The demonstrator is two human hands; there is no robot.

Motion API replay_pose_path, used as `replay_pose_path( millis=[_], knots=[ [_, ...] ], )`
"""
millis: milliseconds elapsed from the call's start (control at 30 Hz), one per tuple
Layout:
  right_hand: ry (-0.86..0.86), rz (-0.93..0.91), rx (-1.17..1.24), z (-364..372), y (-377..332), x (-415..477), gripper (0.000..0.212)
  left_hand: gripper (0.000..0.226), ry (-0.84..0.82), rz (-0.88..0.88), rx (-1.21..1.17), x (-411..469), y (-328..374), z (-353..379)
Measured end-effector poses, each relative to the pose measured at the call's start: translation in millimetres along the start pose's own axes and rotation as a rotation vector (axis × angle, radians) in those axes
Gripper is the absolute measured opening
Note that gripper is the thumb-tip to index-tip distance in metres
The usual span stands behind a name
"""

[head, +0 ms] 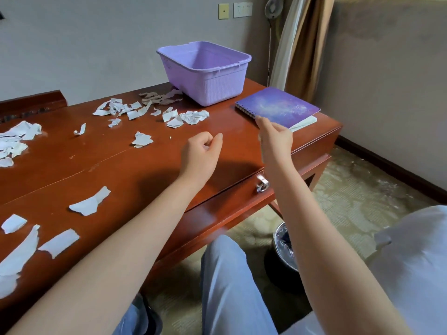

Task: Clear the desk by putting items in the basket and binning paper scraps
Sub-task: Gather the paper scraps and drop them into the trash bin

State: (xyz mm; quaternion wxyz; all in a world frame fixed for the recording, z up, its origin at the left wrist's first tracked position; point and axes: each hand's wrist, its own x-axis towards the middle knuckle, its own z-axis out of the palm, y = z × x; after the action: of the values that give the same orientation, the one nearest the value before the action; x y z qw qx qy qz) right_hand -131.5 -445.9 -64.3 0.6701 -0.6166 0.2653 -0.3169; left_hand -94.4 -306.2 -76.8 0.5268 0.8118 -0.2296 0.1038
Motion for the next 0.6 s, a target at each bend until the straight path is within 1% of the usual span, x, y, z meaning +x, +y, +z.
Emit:
replay_pose_path(
  millis=[33,100,233,400,533,600],
  knots=[
    [0.019,0.03,0.056,-13,3,0,0.056,0.048,-0.021,0.029,-0.042,-5,6,12],
    [0.072,0.104,0.137,-40,9,0,0.049,0.048,-0.078,0.071,-0.108,-15,18,37],
    [0.187,0.238,0.215,-91,29,7,0.037,0.046,-0.222,0.109,-0.153,-39,35,89],
    [0.348,0.431,0.226,-148,72,28,0.028,0.047,-0.4,0.098,-0.049,-60,34,154],
    [0.454,0.566,0.14,-182,131,48,0.033,0.046,-0.548,-0.014,0.06,-65,14,205],
    [0.491,0.63,0.094,-198,161,59,0.029,0.045,-0.6,-0.069,0.123,-63,-1,231]
  ],
)
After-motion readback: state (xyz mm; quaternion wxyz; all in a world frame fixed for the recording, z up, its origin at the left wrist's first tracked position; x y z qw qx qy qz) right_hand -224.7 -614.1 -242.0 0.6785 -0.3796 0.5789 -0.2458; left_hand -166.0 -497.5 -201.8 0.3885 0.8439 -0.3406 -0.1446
